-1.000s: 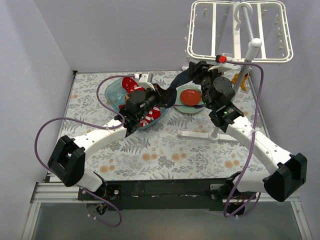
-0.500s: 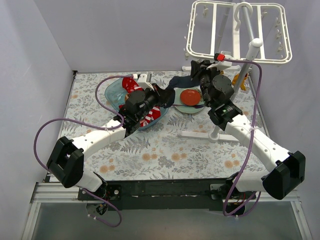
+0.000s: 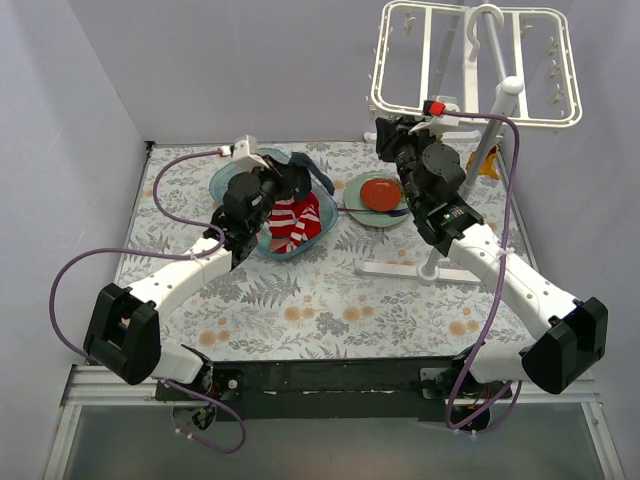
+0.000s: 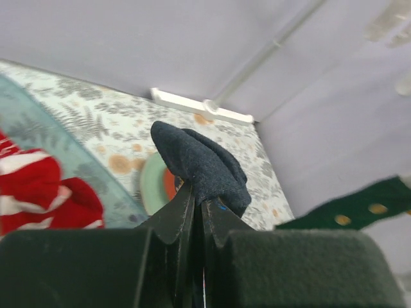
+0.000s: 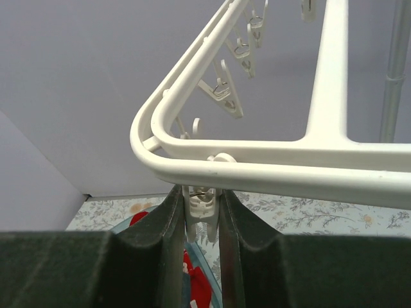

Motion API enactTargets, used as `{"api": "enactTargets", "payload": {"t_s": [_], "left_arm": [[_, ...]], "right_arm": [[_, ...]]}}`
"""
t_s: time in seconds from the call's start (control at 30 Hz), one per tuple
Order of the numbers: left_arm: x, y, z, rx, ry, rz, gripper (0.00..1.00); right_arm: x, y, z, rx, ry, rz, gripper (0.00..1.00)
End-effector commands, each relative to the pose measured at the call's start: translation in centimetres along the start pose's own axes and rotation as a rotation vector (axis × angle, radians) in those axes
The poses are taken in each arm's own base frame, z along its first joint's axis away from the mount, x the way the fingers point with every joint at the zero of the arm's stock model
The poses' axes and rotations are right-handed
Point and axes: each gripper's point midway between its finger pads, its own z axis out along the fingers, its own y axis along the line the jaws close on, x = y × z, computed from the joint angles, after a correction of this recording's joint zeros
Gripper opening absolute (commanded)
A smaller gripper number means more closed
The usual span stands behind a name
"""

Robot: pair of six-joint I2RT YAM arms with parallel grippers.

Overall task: Remove the socks clipped to the hanger
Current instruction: Remove the sock from the hanger, then place the sock in the bin.

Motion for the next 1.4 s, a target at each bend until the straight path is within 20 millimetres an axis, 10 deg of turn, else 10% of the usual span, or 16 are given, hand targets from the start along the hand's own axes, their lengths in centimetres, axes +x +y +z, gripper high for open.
{"api": "enactTargets", "payload": {"t_s": [0.0, 0.27, 0.5, 1.13, 1.37], "left_arm": [[0.1, 5.4, 0.7, -0.107, -0.017, -0.060, 0.00], [6.4, 19.5, 1.7, -0.503, 0.076, -0.152, 0.00], [7.4, 23.6, 1.4, -0.671, 0.098, -0.132, 0.00], [-1.6, 16.9, -1.4, -0.506, -0.042, -0.072, 0.69], [-4.5, 8.3, -2.0, -0.136, -0.109, 0.027, 0.71]], "right_arm": [[-2.6, 1.3, 0.4, -0.037, -0.046, 0.036, 0.01], [-2.7, 1.7, 0.2, -0.059, -0.039, 0.044, 0.01], [-3.2, 2.0, -0.2, -0.080, -0.039, 0.051, 0.01], [-3.2, 2.4, -0.5, -0.102, -0.031, 0.053, 0.01], [-3.5, 3.1, -0.3, -0.126, -0.020, 0.059, 0.01]]}}
